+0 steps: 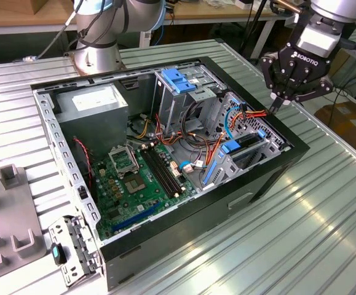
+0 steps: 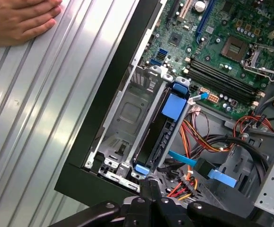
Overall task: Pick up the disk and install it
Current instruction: 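Insert the first disk wire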
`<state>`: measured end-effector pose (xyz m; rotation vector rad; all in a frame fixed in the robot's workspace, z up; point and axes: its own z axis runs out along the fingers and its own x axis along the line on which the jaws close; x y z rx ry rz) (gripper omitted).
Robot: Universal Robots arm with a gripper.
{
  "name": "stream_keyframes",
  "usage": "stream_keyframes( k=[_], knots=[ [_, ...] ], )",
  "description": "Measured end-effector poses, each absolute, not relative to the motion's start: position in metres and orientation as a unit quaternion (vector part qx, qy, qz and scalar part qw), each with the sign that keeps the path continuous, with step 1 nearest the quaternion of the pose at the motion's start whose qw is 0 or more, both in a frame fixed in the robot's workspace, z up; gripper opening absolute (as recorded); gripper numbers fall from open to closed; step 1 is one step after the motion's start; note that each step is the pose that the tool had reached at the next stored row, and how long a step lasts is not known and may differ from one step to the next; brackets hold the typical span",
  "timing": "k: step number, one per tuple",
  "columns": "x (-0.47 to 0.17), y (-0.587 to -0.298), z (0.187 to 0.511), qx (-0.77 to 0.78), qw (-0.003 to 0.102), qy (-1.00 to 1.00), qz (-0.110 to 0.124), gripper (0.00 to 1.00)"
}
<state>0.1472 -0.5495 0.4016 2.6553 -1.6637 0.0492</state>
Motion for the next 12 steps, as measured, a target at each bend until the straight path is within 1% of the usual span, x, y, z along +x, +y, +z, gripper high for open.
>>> stream_keyframes(
  k=[12],
  knots=[
    [0.159,-0.548,0.390,0.882,0.003,-0.470,0.016,0.11]
  ],
)
